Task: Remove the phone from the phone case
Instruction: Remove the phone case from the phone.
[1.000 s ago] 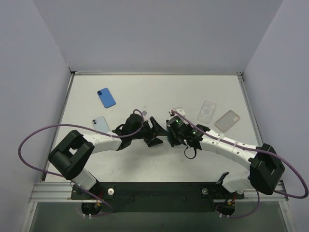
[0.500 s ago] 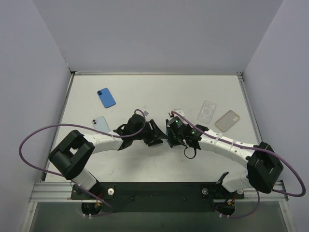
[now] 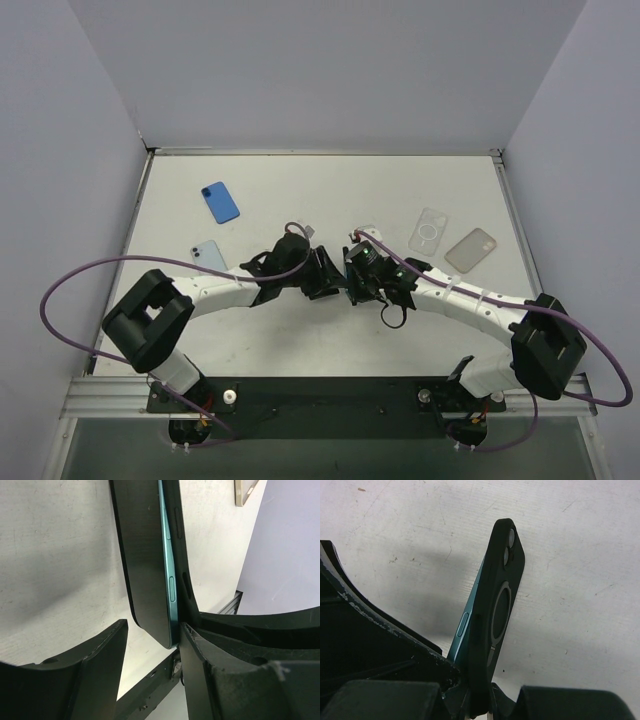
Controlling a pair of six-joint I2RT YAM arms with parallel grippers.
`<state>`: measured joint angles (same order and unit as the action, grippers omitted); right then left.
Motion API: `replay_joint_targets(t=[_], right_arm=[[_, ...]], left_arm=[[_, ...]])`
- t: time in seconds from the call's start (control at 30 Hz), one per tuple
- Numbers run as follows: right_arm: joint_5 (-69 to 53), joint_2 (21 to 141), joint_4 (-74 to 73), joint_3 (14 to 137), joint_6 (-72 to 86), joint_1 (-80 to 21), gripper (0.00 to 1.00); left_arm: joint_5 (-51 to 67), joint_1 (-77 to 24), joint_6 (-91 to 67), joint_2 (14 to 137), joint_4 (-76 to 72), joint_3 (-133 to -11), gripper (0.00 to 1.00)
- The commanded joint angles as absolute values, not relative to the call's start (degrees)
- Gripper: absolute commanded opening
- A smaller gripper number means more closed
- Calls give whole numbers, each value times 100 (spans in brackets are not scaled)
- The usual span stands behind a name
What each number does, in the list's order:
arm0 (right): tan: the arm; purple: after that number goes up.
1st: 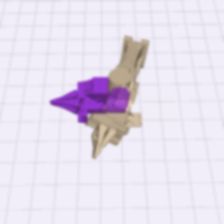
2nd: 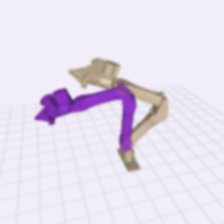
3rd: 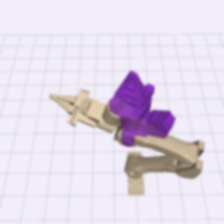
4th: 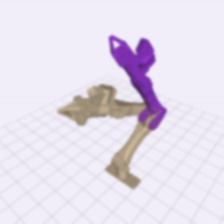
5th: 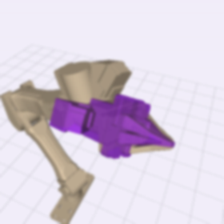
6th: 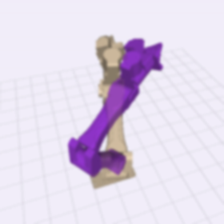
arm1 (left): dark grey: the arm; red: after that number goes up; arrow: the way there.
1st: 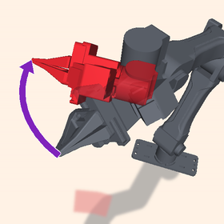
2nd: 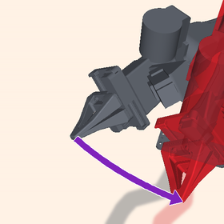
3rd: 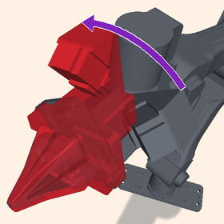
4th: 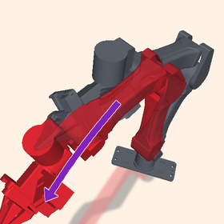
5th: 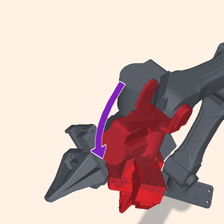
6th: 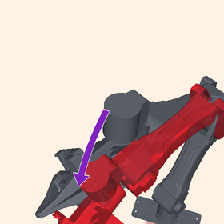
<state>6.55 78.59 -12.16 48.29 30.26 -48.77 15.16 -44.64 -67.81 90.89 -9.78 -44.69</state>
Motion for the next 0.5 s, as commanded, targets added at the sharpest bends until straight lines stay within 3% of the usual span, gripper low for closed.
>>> replay_joint_targets(t=[0.0,0.47], right_arm=[[369,7822,-1081,4860,3129,-4895,0],[360,7462,-1125,4869,3164,-4887,0]], left_arm=[[1003,-4632,-6399,9219,-124,-5078,54],[44,-4860,-5924,9659,1282,-5800,37]])
